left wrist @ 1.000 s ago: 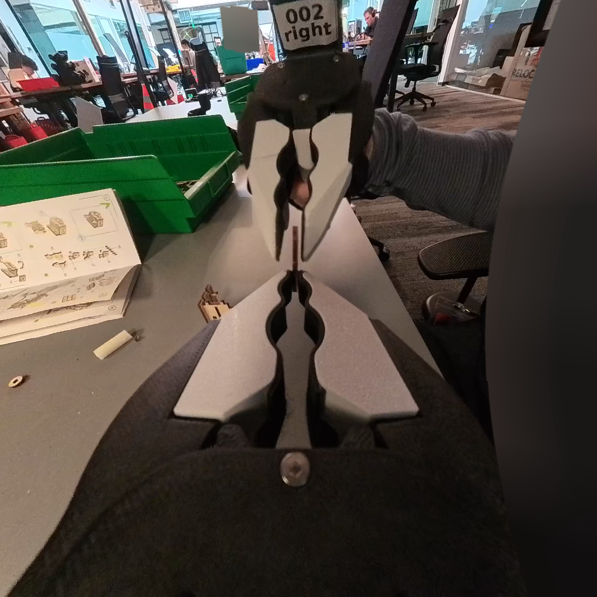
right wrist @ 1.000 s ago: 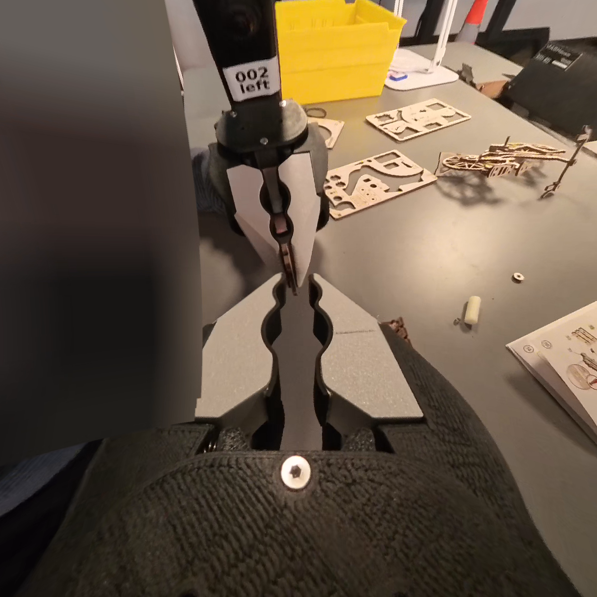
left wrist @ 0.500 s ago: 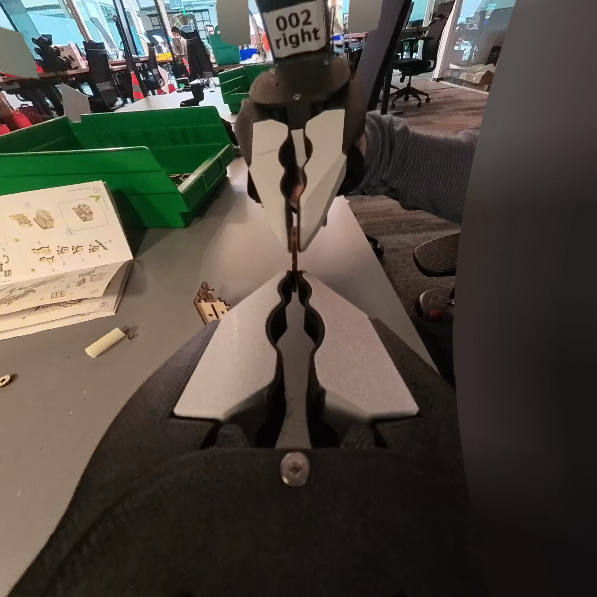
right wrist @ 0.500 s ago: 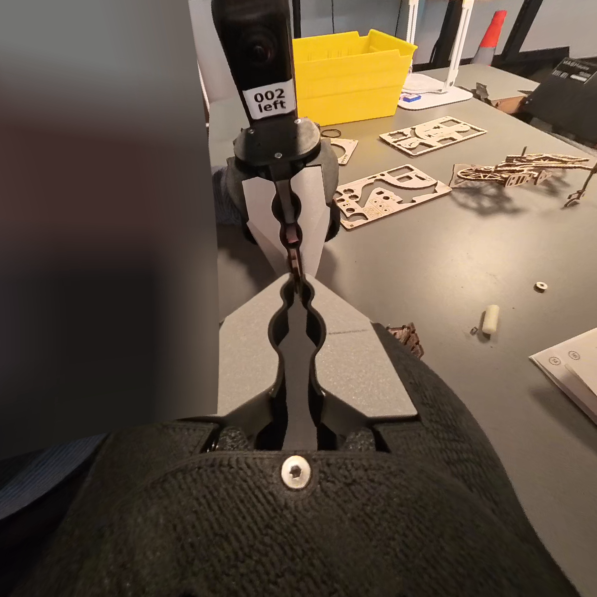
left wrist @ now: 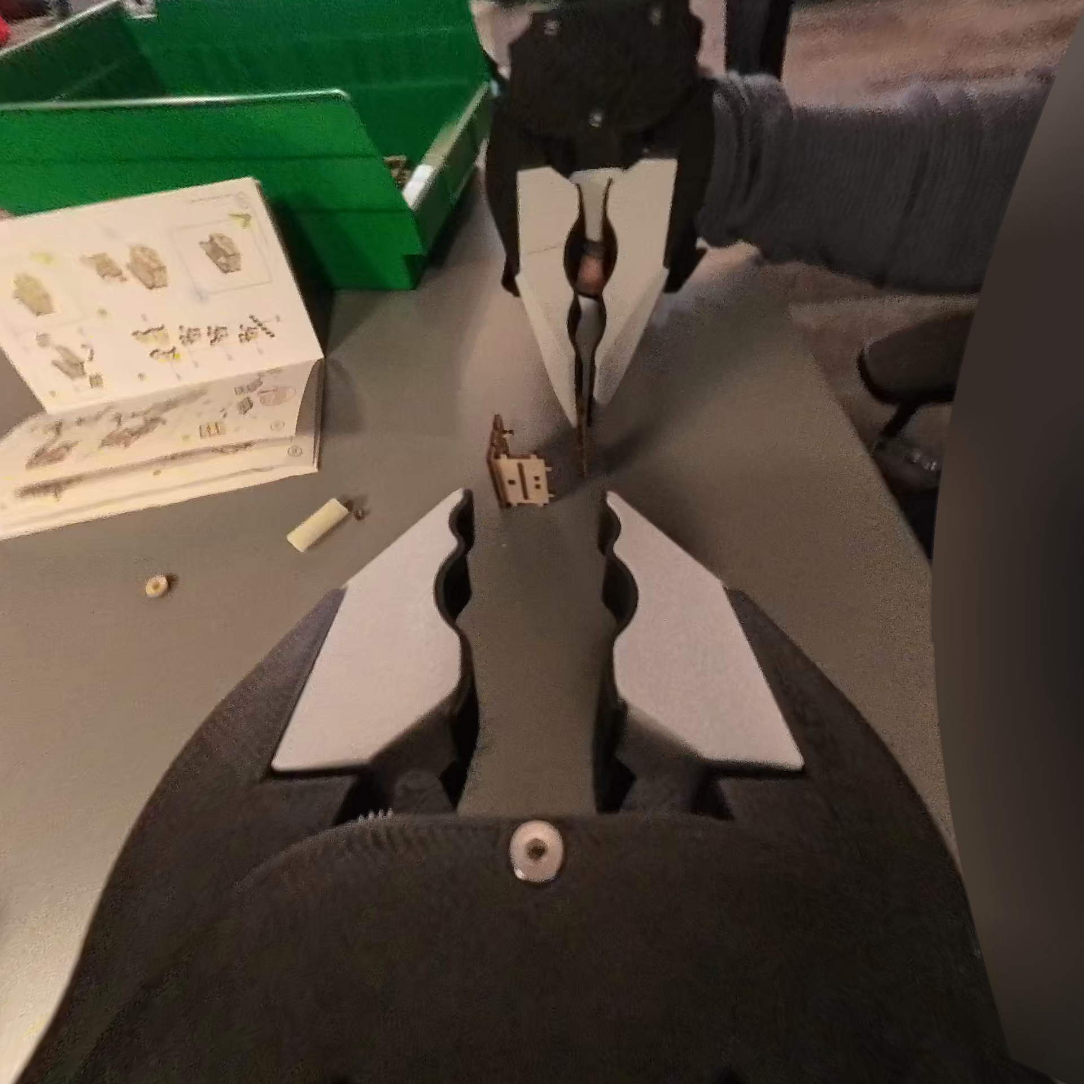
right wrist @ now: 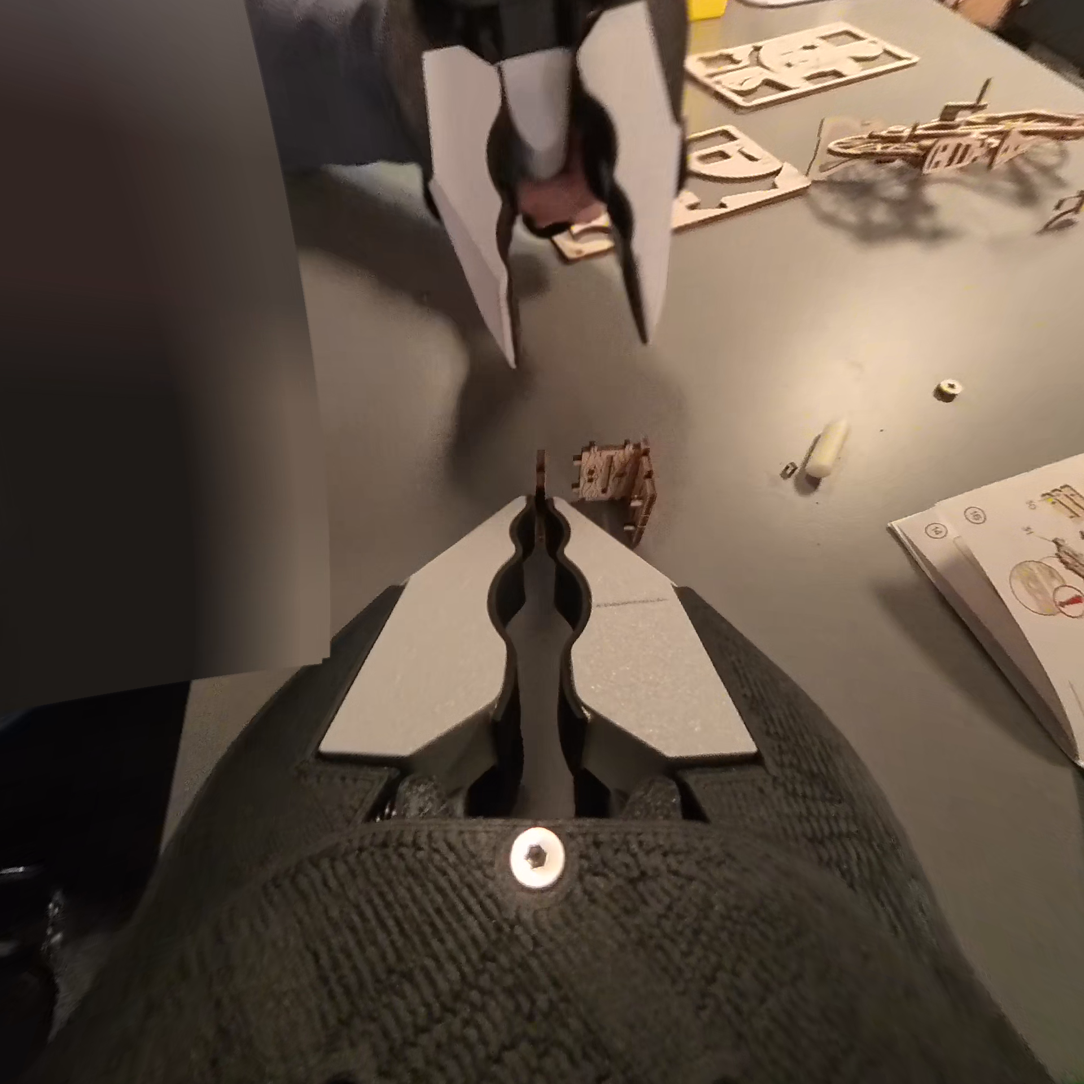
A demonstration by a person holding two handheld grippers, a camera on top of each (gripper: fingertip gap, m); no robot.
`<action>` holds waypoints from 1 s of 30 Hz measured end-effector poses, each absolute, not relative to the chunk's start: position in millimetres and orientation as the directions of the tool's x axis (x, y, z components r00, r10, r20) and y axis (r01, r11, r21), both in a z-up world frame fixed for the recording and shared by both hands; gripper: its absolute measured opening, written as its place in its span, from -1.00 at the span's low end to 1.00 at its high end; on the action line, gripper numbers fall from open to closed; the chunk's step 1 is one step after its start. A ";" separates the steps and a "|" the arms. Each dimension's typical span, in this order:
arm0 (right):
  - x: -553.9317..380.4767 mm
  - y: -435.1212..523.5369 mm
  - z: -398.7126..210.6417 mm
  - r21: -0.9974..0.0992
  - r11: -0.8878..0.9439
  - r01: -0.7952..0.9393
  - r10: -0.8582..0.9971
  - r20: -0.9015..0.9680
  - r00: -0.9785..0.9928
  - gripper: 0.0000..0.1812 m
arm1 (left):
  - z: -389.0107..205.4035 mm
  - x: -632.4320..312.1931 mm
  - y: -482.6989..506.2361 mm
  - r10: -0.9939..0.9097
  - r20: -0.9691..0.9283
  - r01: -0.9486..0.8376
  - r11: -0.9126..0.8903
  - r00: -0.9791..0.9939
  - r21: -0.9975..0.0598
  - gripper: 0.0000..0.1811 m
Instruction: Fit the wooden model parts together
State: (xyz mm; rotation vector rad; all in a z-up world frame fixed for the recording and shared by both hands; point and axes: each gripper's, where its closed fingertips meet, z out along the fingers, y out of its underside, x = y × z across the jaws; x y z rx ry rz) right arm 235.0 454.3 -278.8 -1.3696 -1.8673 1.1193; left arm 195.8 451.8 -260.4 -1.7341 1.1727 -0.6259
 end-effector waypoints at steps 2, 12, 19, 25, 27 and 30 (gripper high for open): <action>235.0 453.5 -281.0 -0.866 0.139 0.480 0.934 -0.046 -0.354 -0.99 | -261.3 198.3 458.8 -0.927 -0.174 -0.505 -0.018 0.331 -0.863 -0.50; 236.6 456.4 -275.9 -0.883 0.171 0.438 0.917 -0.021 -0.399 -0.99 | -286.2 213.3 468.5 -0.994 0.032 -0.599 -0.089 0.105 -0.796 -0.30; 232.4 453.5 -286.1 -0.848 0.234 0.475 0.881 -0.022 -0.473 -0.99 | -292.3 205.6 467.3 -0.989 0.029 -0.606 -0.114 0.147 -0.787 -0.47; 227.8 461.1 -285.2 -0.851 0.200 0.485 0.891 -0.048 -0.451 -0.99 | -281.3 201.5 483.1 -0.969 -0.165 -0.550 0.038 0.182 -0.834 -0.51; 227.6 460.7 -286.8 -0.846 0.219 0.485 0.893 -0.027 -0.449 -0.99 | -273.8 203.7 483.0 -0.958 -0.242 -0.517 0.130 0.155 -0.846 -0.51; 227.7 460.3 -286.7 -0.846 0.225 0.483 0.895 -0.016 -0.446 -0.99 | -267.6 205.0 480.0 -0.969 -0.230 -0.505 0.156 0.088 -0.849 -0.51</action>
